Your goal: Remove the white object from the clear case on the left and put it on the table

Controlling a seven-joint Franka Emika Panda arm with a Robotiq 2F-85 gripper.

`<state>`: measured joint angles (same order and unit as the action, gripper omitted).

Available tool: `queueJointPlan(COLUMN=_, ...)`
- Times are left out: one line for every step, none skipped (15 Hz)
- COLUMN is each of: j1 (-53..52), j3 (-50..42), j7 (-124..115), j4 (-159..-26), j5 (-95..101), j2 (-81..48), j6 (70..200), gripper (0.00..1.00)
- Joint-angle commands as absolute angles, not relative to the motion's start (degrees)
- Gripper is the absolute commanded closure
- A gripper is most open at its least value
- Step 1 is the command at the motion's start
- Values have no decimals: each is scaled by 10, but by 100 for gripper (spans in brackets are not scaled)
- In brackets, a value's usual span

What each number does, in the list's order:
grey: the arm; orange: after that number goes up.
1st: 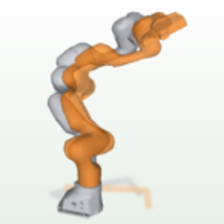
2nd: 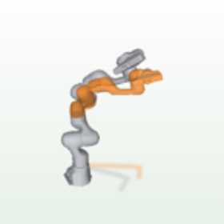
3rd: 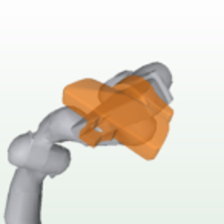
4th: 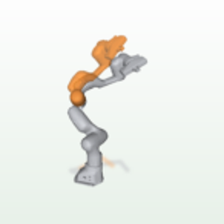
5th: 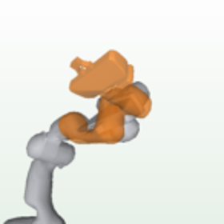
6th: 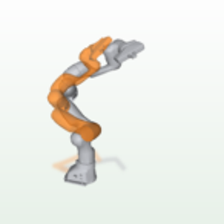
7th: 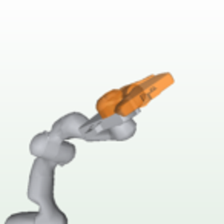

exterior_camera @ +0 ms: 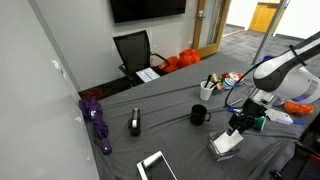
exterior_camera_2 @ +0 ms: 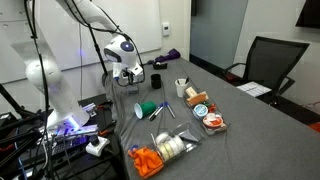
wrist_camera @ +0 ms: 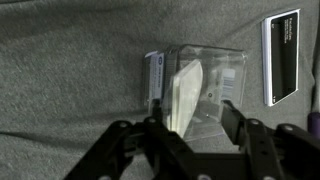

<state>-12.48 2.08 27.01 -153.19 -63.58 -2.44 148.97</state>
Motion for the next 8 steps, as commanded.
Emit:
queueJointPlan(j1=-124, j3=22, j7=291, j4=-1513, j5=-657, j2=-51, j6=1502, gripper=69)
queueJointPlan(j1=-124, j3=22, j7=291, j4=-1511, j5=-658, j2=-54, j6=1502, gripper=75)
queueJointPlan(j1=-124, j3=22, j7=290, j4=-1509, j5=-658, j2=-57, j6=1502, gripper=83)
queueJointPlan(j1=-124, j3=22, j7=290, j4=-1508, j5=-657, j2=-59, j6=1502, gripper=89)
queueJointPlan(j1=-124, j3=22, j7=291, j4=-1507, j5=-657, j2=-60, j6=1503, gripper=97)
queueJointPlan(j1=-124, j3=22, j7=291, j4=-1507, j5=-657, j2=-60, j6=1504, gripper=99)
queueJointPlan(j1=-124, j3=21, j7=291, j4=-1507, j5=-657, j2=-60, j6=1504, gripper=100)
queueJointPlan(j1=-124, j3=21, j7=291, j4=-1508, j5=-657, j2=-58, j6=1503, gripper=100)
